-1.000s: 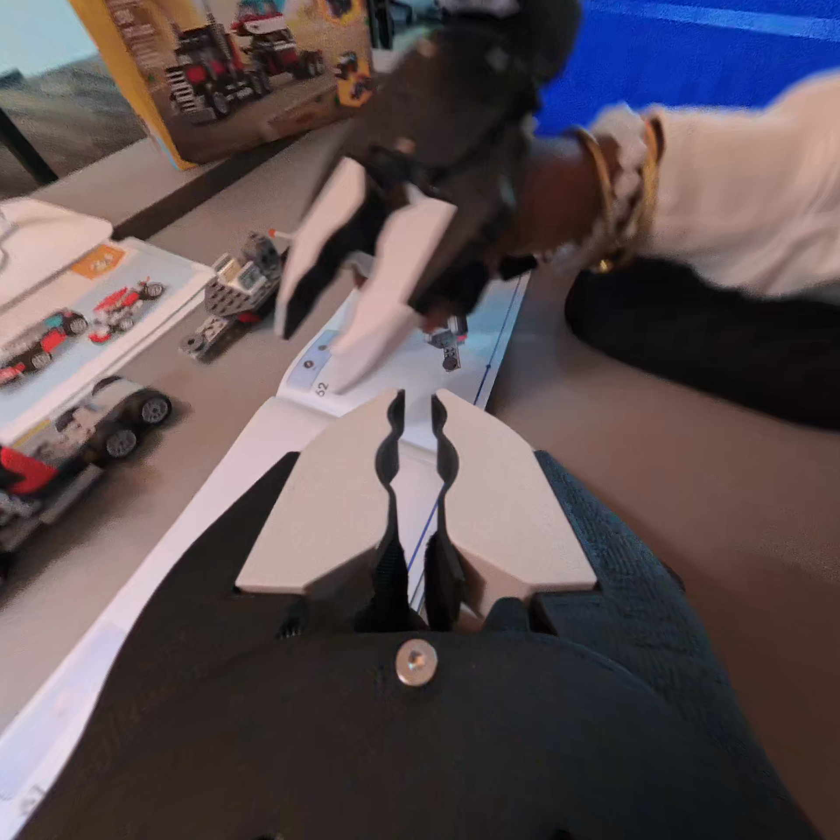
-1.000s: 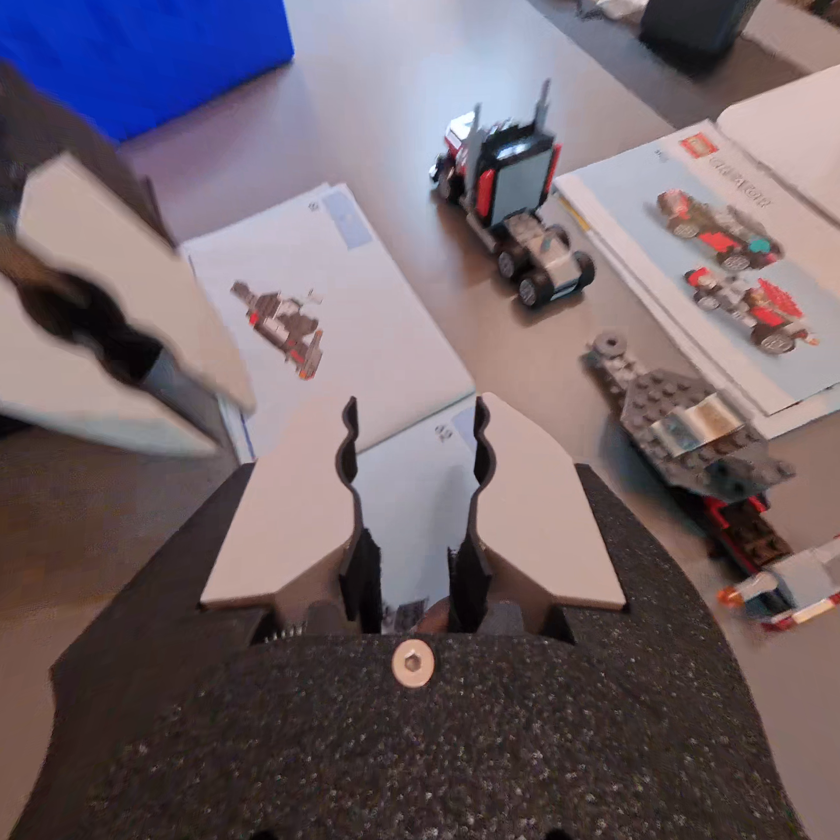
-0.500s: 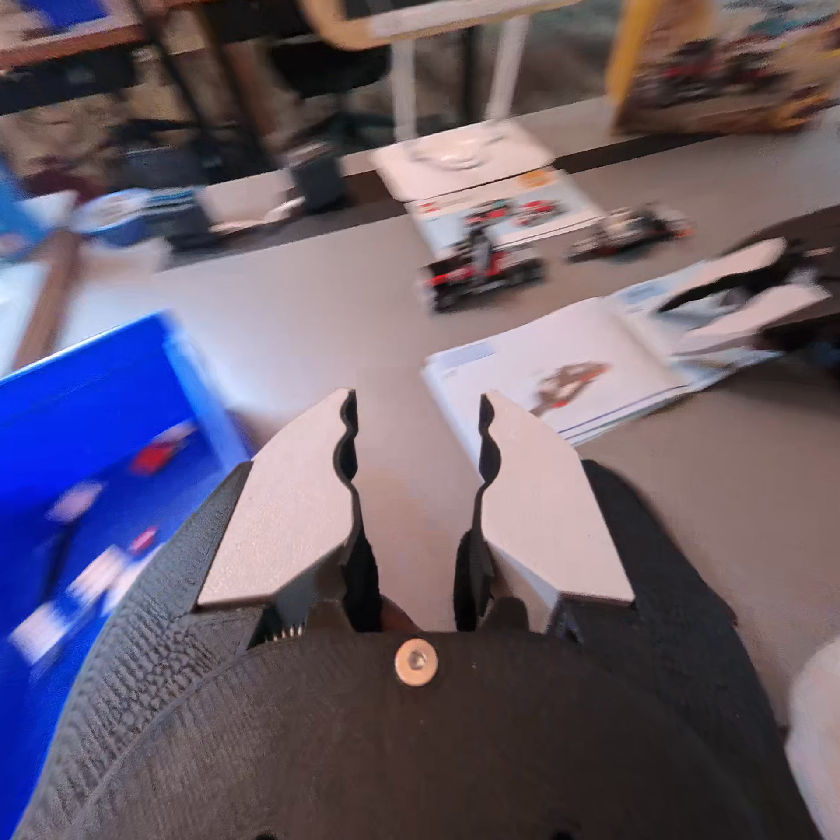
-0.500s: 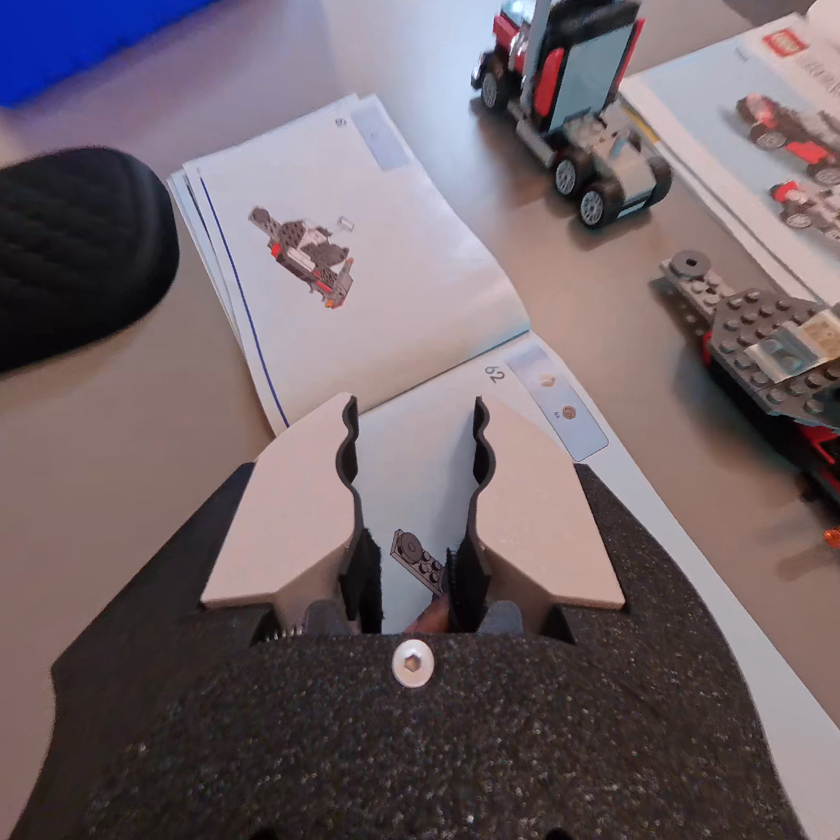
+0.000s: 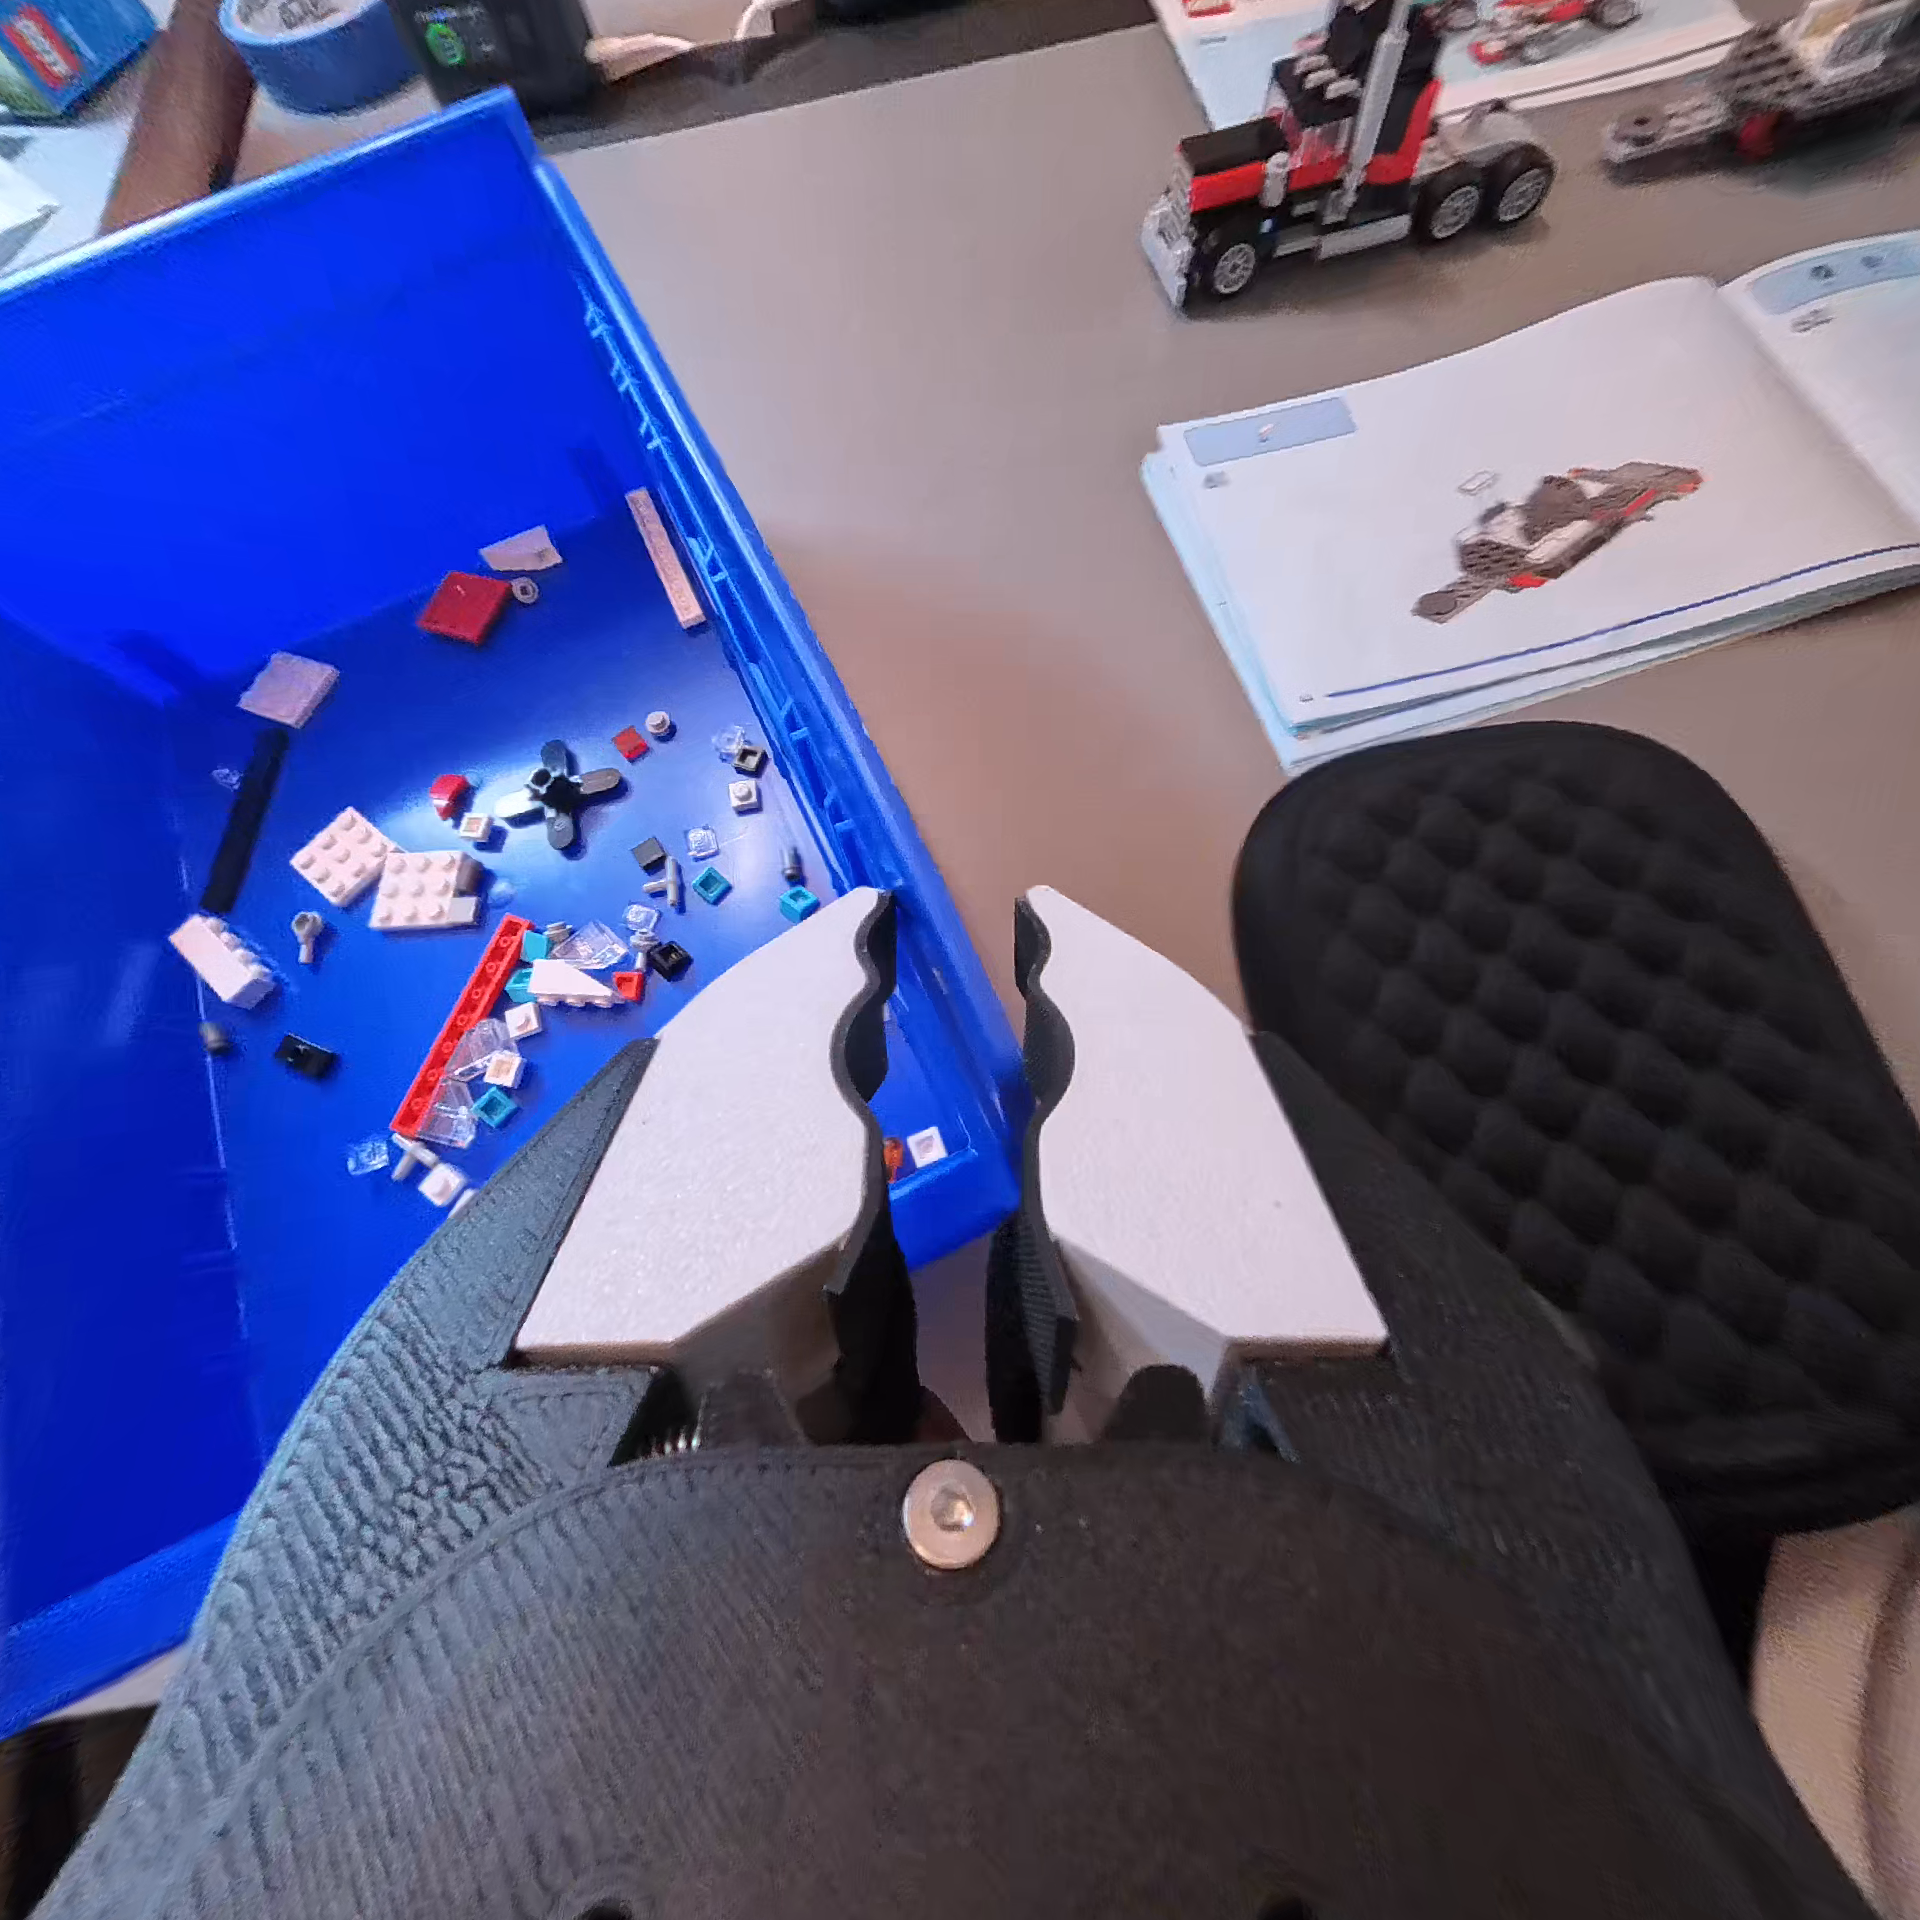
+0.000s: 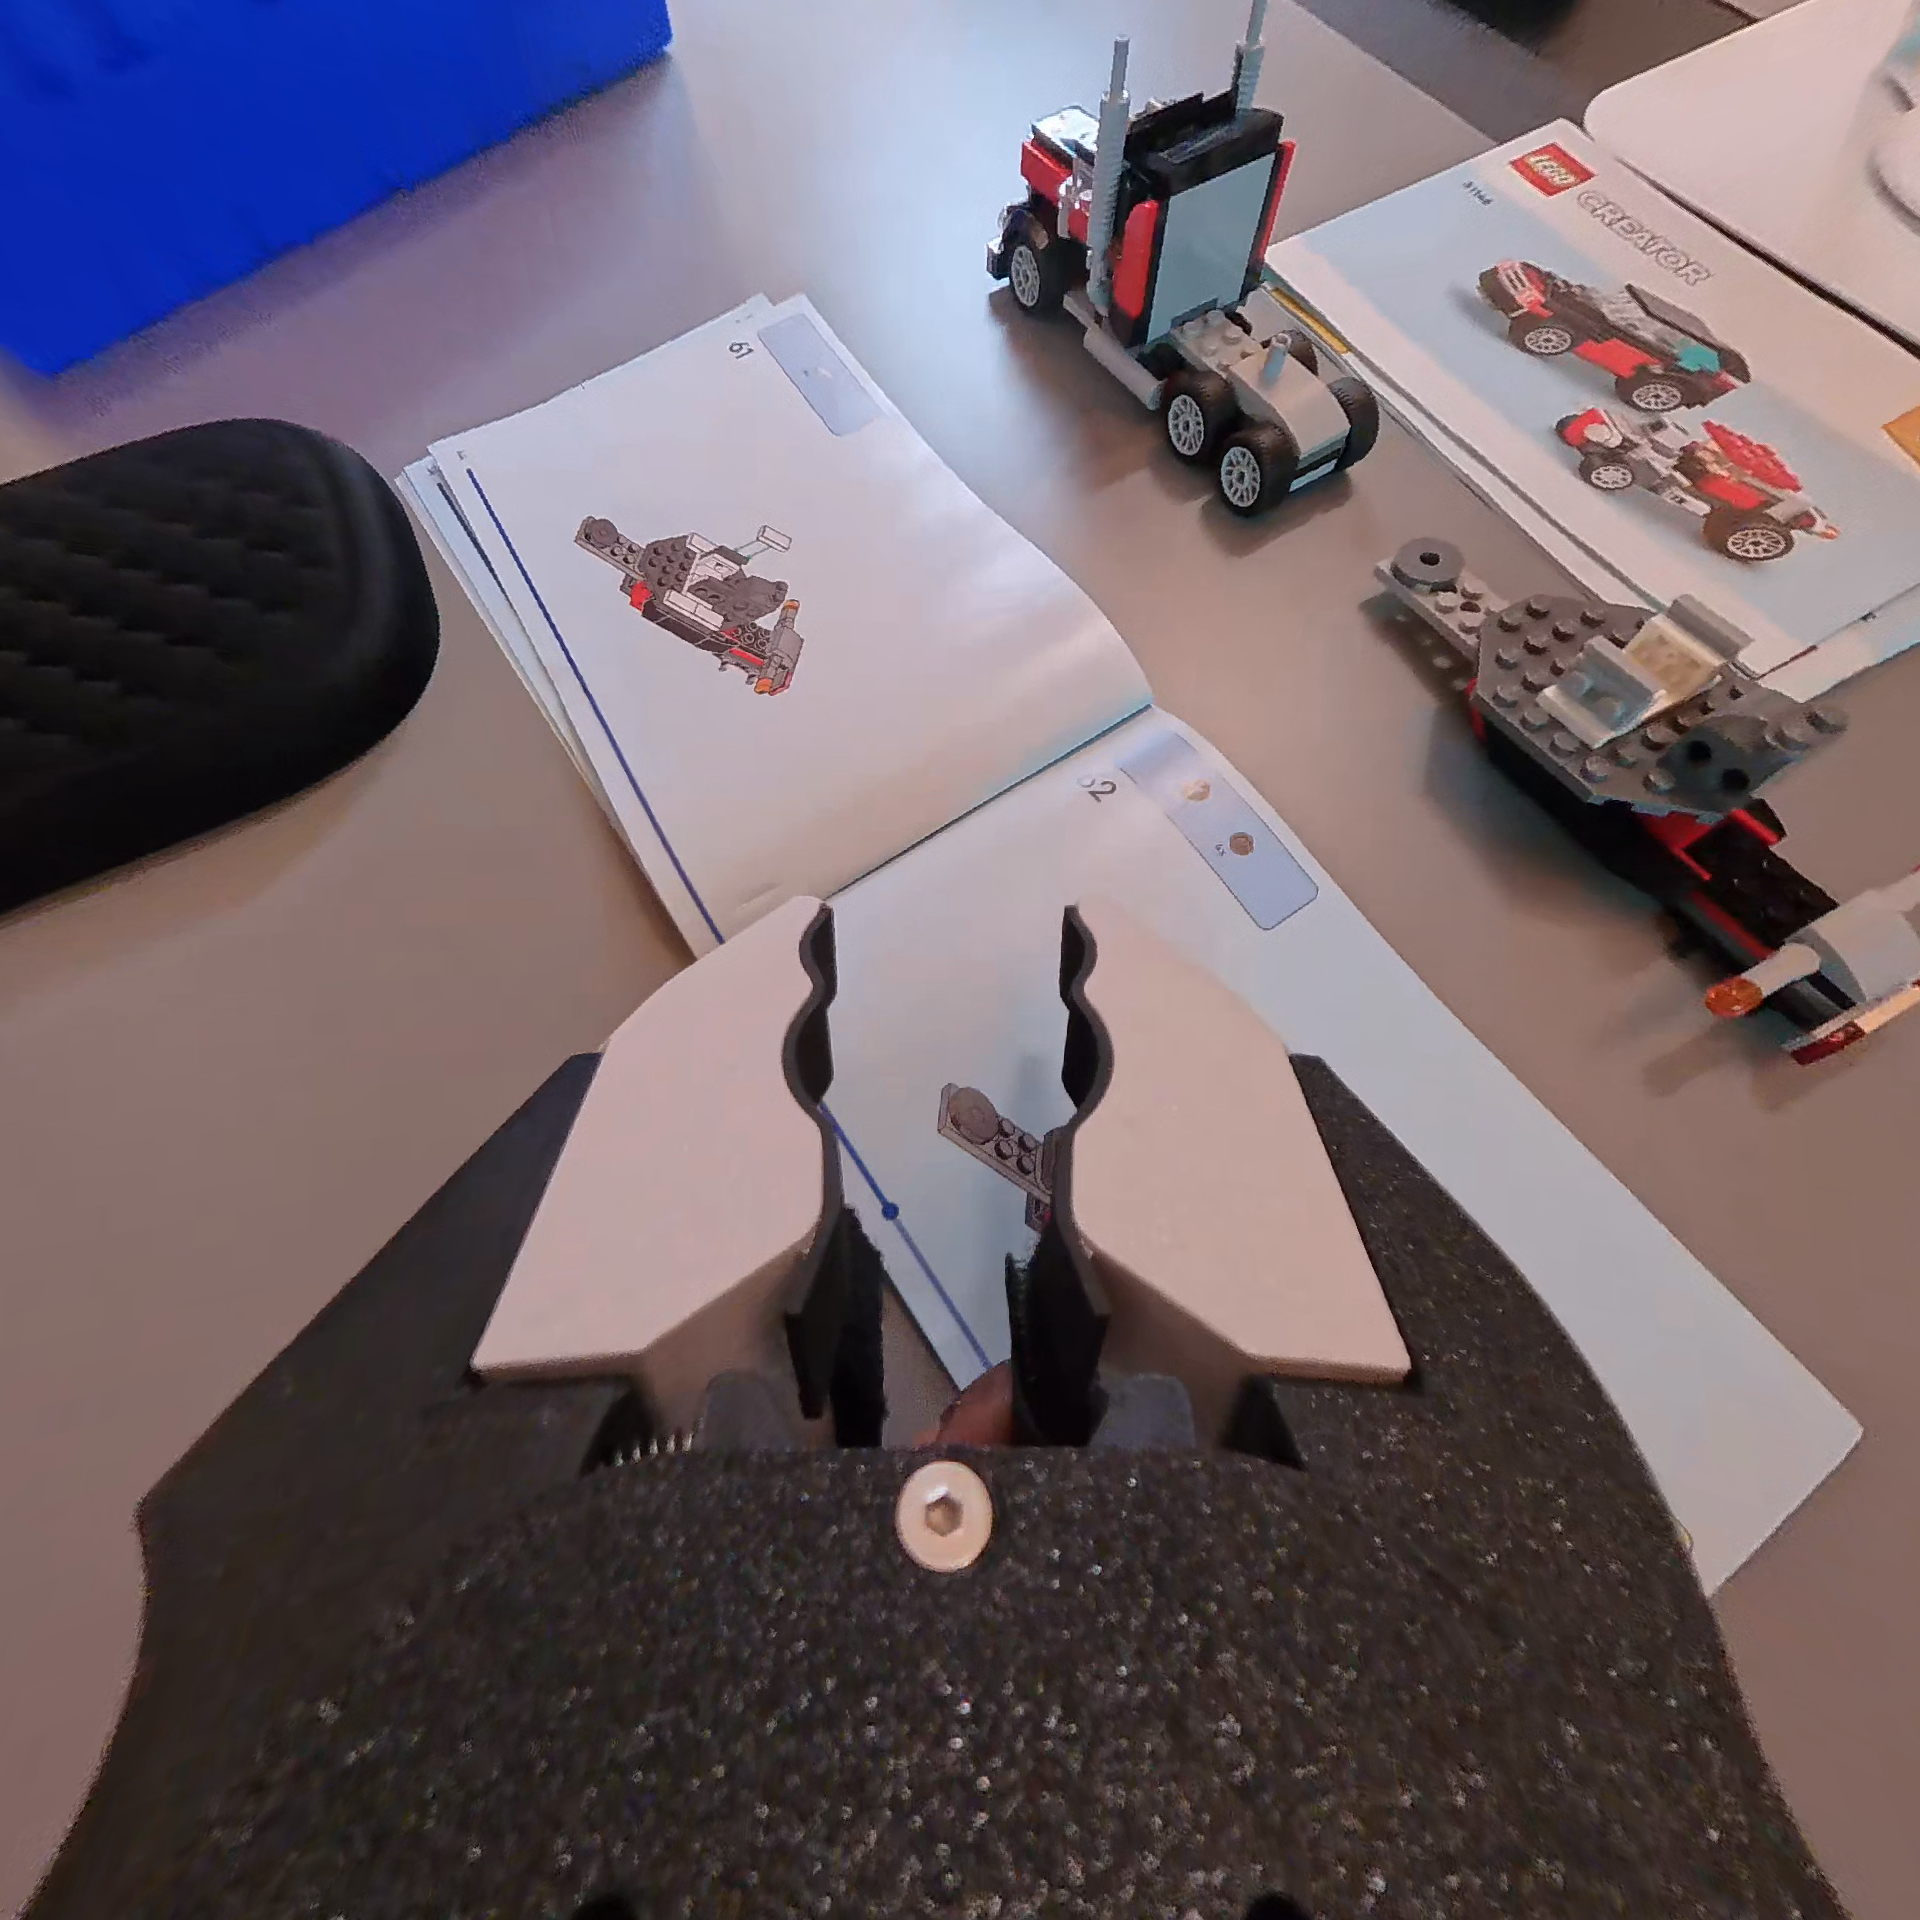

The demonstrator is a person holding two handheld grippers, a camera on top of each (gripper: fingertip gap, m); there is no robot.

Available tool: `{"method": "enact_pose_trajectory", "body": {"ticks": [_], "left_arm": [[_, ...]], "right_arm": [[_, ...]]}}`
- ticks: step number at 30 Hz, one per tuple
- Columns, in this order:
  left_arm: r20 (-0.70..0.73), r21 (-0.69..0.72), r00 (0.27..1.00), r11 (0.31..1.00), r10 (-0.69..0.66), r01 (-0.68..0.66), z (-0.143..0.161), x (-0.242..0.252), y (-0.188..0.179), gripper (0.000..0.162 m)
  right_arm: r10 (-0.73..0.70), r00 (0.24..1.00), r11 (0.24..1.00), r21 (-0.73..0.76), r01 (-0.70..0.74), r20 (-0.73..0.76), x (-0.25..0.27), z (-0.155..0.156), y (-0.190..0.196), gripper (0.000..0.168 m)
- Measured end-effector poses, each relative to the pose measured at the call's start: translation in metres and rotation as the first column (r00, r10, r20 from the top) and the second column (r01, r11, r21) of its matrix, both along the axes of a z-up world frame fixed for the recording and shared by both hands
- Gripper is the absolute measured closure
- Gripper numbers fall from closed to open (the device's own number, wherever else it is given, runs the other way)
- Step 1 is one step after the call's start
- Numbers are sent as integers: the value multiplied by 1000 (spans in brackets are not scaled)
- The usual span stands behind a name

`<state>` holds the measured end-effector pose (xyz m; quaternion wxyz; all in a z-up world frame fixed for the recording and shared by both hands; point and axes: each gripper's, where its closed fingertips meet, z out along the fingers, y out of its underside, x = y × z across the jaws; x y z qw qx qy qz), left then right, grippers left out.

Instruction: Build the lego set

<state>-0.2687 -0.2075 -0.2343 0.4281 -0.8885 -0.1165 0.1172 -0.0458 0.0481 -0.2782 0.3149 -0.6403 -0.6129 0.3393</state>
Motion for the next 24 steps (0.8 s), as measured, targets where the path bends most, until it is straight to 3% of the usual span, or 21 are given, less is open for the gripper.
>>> {"method": "enact_pose_trajectory", "body": {"ticks": [5,8,10,12,15,24], "left_arm": [[175,101,981,992,-87,70,9,29,11,136],[79,162,994,984,-81,67,49,6,-7,129],[3,115,1000,993,-26,25,65,-22,-31,129],[7,-2,1000,1000,-20,20,59,-40,-48,130],[138,-99,984,987,-110,124,34,-42,-49,133],[229,-164,924,924,-306,346,1,-55,10,135]], "right_arm": [[-8,1000,1000,-2,8,-18,8,6,4,126],[-5,998,1000,2,5,-58,17,15,4,126],[-9,997,1000,-16,7,-81,25,17,5,126],[-6,995,999,-34,3,-102,33,16,5,125],[10,989,999,-51,-17,-146,38,20,2,125],[40,975,997,-50,-52,-219,39,28,0,127]]}}
